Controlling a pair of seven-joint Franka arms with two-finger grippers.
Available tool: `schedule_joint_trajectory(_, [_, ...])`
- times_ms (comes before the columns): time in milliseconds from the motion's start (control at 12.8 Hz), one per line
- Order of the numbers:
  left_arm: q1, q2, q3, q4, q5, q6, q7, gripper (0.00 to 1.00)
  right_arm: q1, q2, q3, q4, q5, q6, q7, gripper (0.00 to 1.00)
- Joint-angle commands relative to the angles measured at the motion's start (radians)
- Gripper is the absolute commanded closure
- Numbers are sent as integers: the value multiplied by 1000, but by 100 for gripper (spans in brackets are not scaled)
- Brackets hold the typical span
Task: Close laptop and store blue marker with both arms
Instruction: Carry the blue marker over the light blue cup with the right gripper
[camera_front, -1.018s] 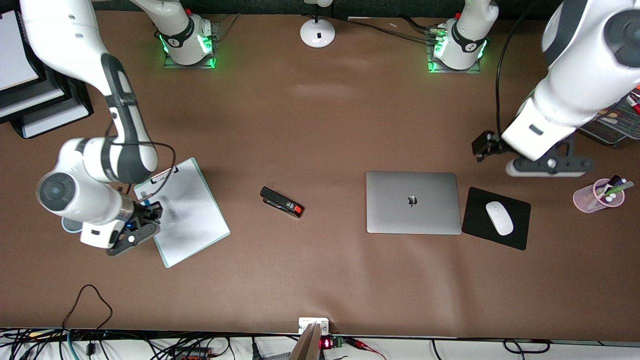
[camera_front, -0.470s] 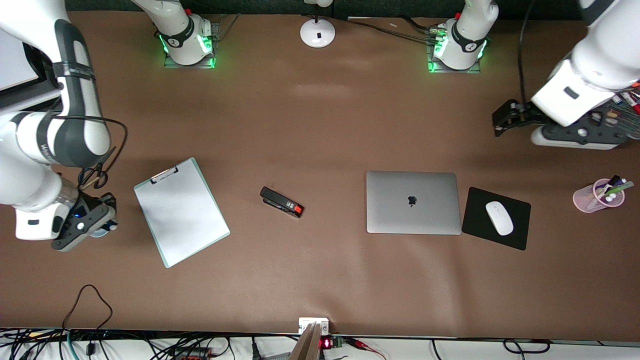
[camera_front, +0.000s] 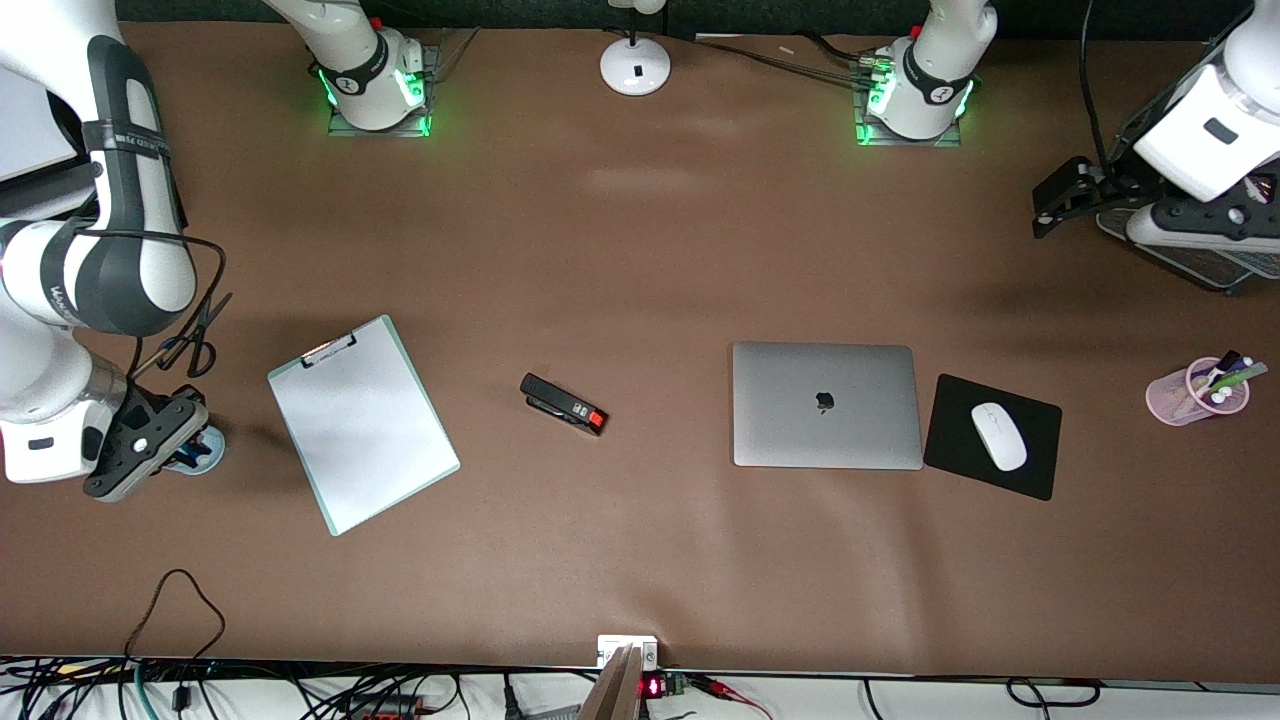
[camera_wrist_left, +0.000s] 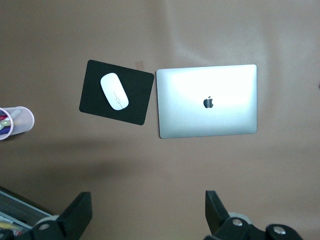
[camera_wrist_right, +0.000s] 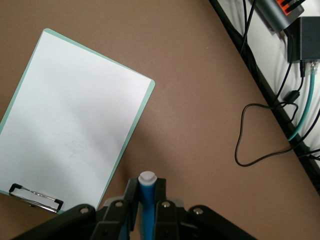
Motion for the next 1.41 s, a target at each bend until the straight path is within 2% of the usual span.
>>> schedule_joint_trajectory(0, [33, -26, 0, -27, -30, 11, 31, 0, -23, 5, 9, 10, 72, 13, -100, 98])
schedule_joint_trajectory(235, [65, -31, 2, -18, -30, 7, 64, 0, -73, 22, 10, 7, 164, 68, -266, 98])
schedule_joint_trajectory(470, [68, -38, 3, -18, -29, -6, 65, 0, -109, 23, 18, 0, 192, 74, -393, 98])
schedule_joint_trajectory(783, [66, -35, 2, -16, -29, -3, 65, 0, -162, 27, 21, -25, 339, 56, -642, 98])
schedule_joint_trajectory(1097, [65, -35, -4, -13, -29, 0, 65, 0, -225, 23, 21, -28, 457, -115, -841, 98])
schedule_joint_trajectory(1332, [63, -35, -6, -10, -29, 3, 63, 0, -254, 25, 21, -28, 465, -163, -964, 98])
